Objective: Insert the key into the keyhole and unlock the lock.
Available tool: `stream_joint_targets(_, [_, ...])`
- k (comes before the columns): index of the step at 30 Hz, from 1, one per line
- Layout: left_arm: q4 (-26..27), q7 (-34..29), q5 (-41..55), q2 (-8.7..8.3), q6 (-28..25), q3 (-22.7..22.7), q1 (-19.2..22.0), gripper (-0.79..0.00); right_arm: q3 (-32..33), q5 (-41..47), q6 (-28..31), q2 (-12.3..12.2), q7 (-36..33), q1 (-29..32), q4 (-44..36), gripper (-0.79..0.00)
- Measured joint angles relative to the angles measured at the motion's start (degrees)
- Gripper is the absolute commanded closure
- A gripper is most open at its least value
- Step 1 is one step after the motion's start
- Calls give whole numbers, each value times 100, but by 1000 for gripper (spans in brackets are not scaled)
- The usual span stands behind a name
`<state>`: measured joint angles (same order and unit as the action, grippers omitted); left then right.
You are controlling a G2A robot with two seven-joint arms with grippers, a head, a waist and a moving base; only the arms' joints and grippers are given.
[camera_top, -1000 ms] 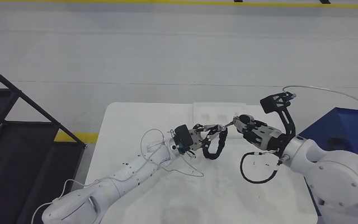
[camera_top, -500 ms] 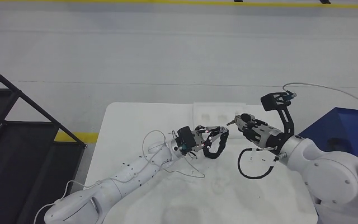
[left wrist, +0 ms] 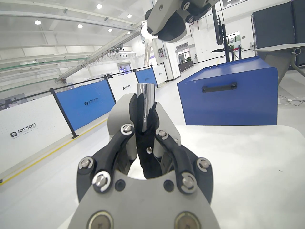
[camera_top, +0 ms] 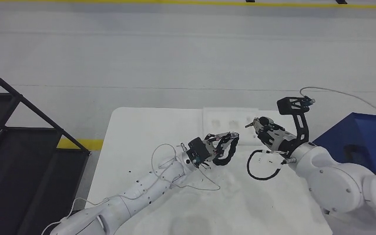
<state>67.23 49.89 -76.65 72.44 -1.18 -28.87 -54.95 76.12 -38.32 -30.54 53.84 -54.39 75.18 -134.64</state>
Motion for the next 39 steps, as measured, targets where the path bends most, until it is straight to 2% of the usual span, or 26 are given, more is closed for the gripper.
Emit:
stream_joint_targets(6, [-226, 368, -212, 212, 699, 8, -56, 0, -385, -136, -364, 59, -39, -137, 0, 0])
stream_joint_targets(10, [-409, 460, -217, 333, 868, -33, -64, 0, -548, -296, -505, 88, -87, -245, 0, 0])
stream_joint_targets(22, [-712, 469, -238, 559, 816, -199, -113, 0, -856, -444, -606, 174, -177, -509, 0, 0])
stream_joint_targets(39, [-813, 491, -458, 710, 617, -504, -229, 0, -994, -679, -816, 250, -446, -578, 0, 0])
